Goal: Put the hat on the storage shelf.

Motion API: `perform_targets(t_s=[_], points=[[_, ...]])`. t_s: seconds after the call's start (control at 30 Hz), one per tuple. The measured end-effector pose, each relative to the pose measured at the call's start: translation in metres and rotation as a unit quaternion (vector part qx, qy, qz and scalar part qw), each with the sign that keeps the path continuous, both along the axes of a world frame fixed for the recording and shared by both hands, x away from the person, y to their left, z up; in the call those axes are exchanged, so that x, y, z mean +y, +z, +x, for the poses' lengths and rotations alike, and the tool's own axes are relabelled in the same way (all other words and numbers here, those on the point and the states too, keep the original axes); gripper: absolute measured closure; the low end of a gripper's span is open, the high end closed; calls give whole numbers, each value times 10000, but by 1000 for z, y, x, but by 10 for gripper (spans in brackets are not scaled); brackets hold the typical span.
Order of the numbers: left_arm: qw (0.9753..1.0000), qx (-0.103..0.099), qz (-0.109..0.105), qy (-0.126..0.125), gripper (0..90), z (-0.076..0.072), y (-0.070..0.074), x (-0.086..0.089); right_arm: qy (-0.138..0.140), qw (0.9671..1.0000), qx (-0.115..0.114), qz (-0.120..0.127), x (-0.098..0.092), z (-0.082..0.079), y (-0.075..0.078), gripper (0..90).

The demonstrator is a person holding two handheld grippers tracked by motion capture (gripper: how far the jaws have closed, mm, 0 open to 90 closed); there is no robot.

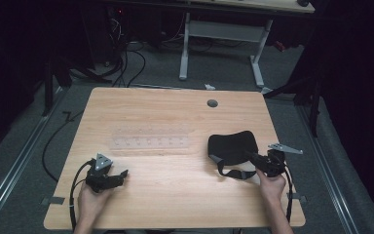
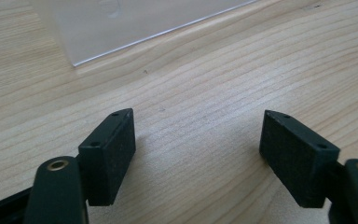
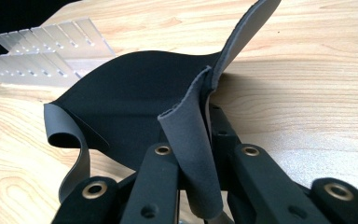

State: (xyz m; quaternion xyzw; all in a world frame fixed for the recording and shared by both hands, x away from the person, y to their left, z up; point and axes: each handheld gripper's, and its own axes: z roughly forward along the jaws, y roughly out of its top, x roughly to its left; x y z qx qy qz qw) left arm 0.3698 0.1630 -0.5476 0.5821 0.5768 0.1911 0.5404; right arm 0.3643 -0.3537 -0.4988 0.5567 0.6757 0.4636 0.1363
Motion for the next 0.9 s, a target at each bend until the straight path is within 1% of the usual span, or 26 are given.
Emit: perform_targets(t_s=[0.13, 0.2, 0.3, 0.33, 0.37, 0.53, 0.63, 0.73, 0.77, 0.8, 0.87, 0.9], points=[[10000, 28, 31, -37, 217, 0, 0, -2, 23, 10000, -36, -4, 1, -4, 4, 847], [10000, 35, 26, -37, 207, 0, -1, -3, 51, 10000, -57, -11, 2, -6, 5, 847], [9999, 38, 84, -67, 190, 0, -1, -3, 97, 9999, -80, -8, 5, -9, 8, 847], [10000, 36, 62, -59, 186, 0, -1, -4, 123, 9999, -98, -9, 5, -10, 8, 847], [10000, 37, 64, -59, 185, 0, -1, -4, 122, 9999, -78, 5, 7, -12, 9, 847], [10000, 24, 68, -51, 187, 0, -1, -4, 224, 9997, -119, -17, 11, -18, 12, 847], [10000, 21, 65, -72, 204, -1, -1, -4, 255, 9996, -134, 40, 14, -22, 15, 847], [9999, -20, 110, -127, 206, -3, -1, -7, 279, 9995, -148, 63, 15, -24, 16, 847], [9996, -38, 175, -202, 205, -4, 0, -9, 296, 9994, -152, 95, 17, -26, 17, 847], [9996, -38, 175, -202, 205, -4, 0, -9, 308, 9993, -169, 93, 17, -27, 18, 848], [9993, -66, 197, -324, 202, -7, 3, -13, 342, 9992, -179, 116, 19, -29, 19, 847], [9992, -81, 155, -367, 201, -8, 5, -14, 364, 9991, -181, 136, 20, -30, 20, 847]])
